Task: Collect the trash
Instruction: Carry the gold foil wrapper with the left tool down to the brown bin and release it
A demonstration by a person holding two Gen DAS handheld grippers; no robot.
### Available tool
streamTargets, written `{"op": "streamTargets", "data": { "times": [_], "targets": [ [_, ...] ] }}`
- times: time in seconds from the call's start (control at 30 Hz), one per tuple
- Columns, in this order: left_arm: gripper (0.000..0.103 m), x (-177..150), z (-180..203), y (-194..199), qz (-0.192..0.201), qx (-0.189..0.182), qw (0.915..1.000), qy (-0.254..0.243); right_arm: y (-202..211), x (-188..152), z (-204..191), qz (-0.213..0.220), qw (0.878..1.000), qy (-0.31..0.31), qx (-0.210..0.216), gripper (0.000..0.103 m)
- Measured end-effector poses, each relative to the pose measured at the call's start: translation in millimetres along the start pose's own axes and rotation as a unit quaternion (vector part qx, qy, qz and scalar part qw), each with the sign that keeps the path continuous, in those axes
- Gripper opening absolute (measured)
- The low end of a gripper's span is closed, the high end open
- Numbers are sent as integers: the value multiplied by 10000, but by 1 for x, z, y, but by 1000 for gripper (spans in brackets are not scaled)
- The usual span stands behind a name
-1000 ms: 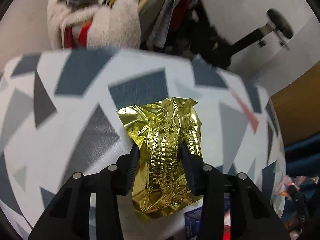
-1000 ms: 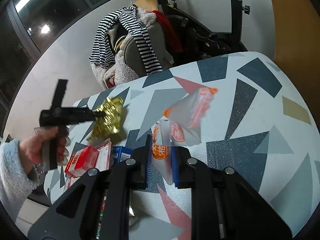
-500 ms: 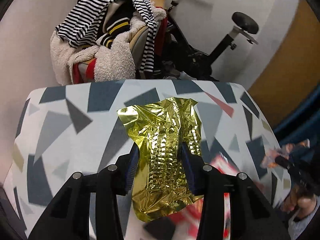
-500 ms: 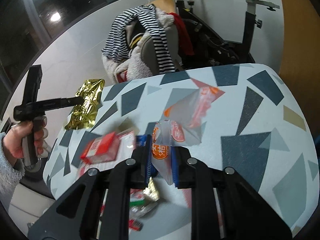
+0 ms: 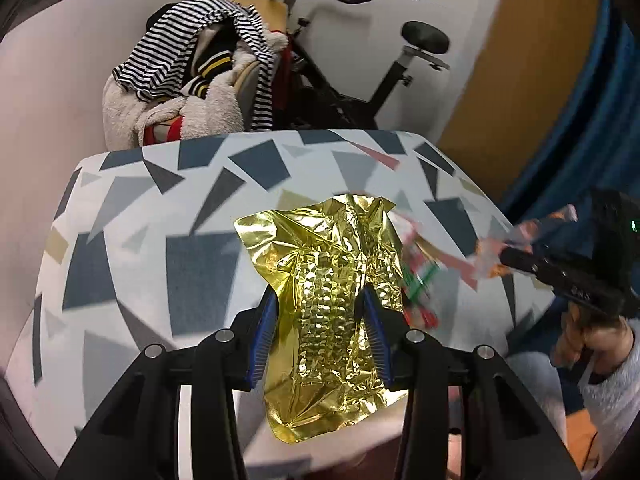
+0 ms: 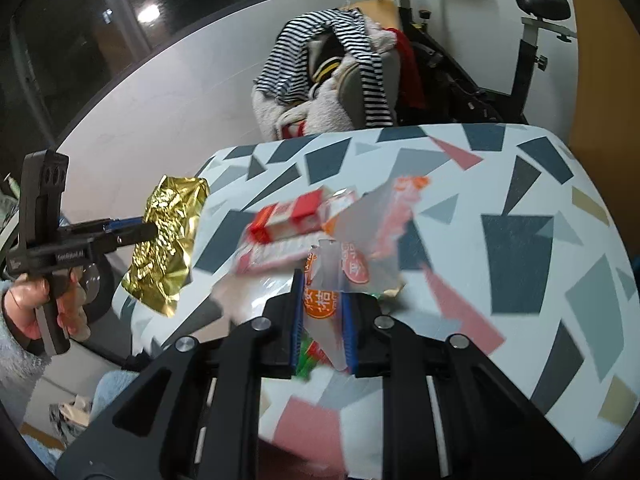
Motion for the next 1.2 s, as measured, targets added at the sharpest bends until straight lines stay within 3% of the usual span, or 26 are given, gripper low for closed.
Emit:
{"op": "streamTargets", "data": {
  "times": [0.37,0.67,0.8,1.03,1.2],
  "targets": [
    [43,-135,34,28,83,-71,9982,-595,11,-89,-46,-220,9992,53,344,20],
    [43,-231,45,0,-306,124,9927,-1161,-5,-149,-69,-472,9970,-9,621,20],
    [44,-255,45,-20,-498,289,9877,-1454,-11,-165,-73,-506,9966,-22,645,20],
    [44,-275,36,-56,-1004,220,9873,-1213,-24,-188,-63,-719,9949,-323,621,20],
    [45,-272,29,-74,-1210,158,9876,-989,-25,-197,-55,-805,9942,-449,556,20]
  ]
}}
Point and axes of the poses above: each gripper's, at about its wrist camera, not at the fingertips, and y roughly against the way its jaws point, z to its right, x to its top, the point moved 5 cm from there along -y, roughly the way its jaws point, and after that the axes turned 7 degrees about y, right-handed, at the moved point
